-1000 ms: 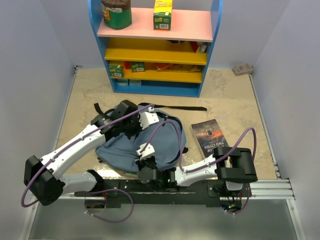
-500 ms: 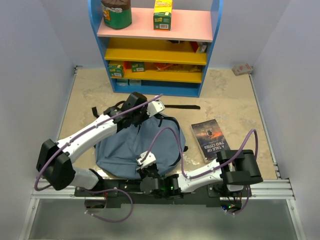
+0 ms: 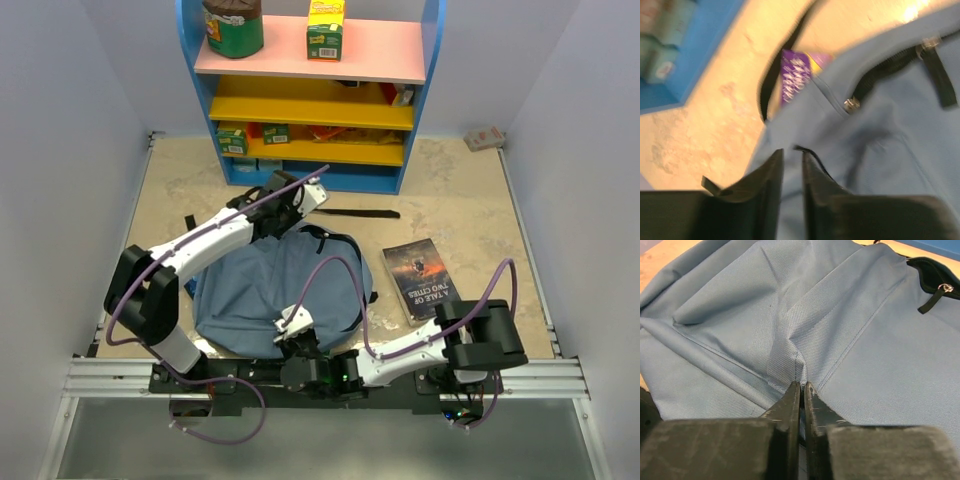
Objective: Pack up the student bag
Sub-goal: Zip the student bag at the center of the board, then adjust the student bag at the center of the board.
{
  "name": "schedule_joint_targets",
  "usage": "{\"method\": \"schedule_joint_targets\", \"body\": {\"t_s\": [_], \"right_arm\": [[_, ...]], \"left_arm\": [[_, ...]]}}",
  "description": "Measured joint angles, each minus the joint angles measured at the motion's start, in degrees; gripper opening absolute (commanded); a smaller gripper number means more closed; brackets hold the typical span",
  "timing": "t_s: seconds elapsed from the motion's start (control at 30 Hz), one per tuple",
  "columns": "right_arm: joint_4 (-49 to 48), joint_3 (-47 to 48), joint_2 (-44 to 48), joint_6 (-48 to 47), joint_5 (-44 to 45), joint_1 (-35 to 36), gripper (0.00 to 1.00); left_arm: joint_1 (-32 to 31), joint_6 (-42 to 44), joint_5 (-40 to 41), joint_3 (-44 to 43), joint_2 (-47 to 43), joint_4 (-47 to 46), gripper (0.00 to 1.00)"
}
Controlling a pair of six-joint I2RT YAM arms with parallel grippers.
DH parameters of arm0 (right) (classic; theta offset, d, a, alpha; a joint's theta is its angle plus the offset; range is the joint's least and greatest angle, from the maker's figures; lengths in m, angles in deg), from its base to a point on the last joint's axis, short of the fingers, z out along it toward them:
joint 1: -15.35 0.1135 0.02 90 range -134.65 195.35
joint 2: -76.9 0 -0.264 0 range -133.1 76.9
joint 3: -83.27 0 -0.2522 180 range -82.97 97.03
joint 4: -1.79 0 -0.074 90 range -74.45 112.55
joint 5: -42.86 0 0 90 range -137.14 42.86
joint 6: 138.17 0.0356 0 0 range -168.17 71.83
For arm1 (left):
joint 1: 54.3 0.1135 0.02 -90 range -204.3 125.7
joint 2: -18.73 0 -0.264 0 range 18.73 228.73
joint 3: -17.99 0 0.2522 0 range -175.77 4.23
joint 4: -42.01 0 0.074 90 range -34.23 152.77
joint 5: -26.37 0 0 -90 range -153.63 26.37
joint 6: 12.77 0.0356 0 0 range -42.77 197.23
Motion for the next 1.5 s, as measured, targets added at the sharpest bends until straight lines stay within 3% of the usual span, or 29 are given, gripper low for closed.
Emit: {"method": "schedule_joint_targets", "body": {"t_s": [0.03,0.07,0.17,0.27,0.43,0.57,0.7,0.9,0.97,1.07,1.2,1.23,1.27,1.3,1.33,1.43,1.5], "right_arm": [[0.2,-0.1,0.5,-0.1,-0.3,0.0,0.28],[0.4,-0.3,1.2,-0.3,-0.9,0.0,0.33],[0.5,-2.1,7.1,-1.4,-4.0,-0.2,0.43],[0.4,-4.0,16.0,-2.6,-7.8,-5.3,0.55],[2.3,-3.0,26.7,-4.2,-14.1,-25.2,0.75],[9.8,3.7,21.9,-5.2,-20.7,-36.9,0.83],[16.5,7.2,13.8,-6.8,-26.7,-42.3,0.87],[25.4,7.2,5.7,-8.2,-31.2,-46.6,0.84],[27.4,7.2,5.0,-8.2,-31.1,-47.4,0.81],[29.4,7.2,4.9,-8.2,-30.4,-47.8,0.66],[30.7,7.2,4.9,-7.5,-30.2,-47.7,0.39],[30.7,7.1,5.0,-7.2,-30.3,-47.7,0.33],[30.6,6.8,5.3,-6.8,-30.7,-47.7,0.26],[30.6,6.5,5.7,-6.6,-31.1,-47.7,0.05],[30.6,6.0,6.3,-6.3,-31.4,-47.6,0.00],[30.6,4.9,8.4,-4.9,-31.7,-47.6,0.00],[30.7,4.3,10.3,-4.2,-32.0,-47.6,0.00]], "left_arm": [[0.0,-0.2,-0.4,-0.5,0.1,0.3,0.48],[0.1,-0.6,-0.4,-1.1,0.1,-0.2,0.66],[1.6,-1.4,-1.7,-4.5,-0.7,-0.7,0.90],[4.2,-2.4,-4.3,-6.0,-4.6,0.5,0.99],[12.0,-2.9,-7.5,-7.3,-14.3,3.8,1.00],[19.2,-0.8,-8.3,-2.4,-21.6,5.4,1.00],[25.3,2.3,-10.7,5.6,-23.9,8.9,1.00],[32.1,6.7,-13.4,13.4,-24.4,15.8,1.00],[32.7,7.6,-15.3,14.6,-24.8,17.5,0.93],[32.8,8.9,-18.1,16.1,-24.9,18.8,0.81],[32.8,9.9,-20.9,18.0,-23.5,19.5,0.60],[32.8,10.1,-21.4,18.3,-22.7,19.6,0.46],[32.8,10.0,-21.9,18.6,-22.0,19.5,0.38],[32.8,9.9,-22.8,18.7,-21.1,19.6,0.31],[32.8,9.8,-23.4,18.7,-20.5,19.6,0.16],[32.8,9.1,-25.9,18.3,-19.0,19.5,0.00],[32.7,8.4,-27.1,16.5,-17.9,20.5,0.00]]}}
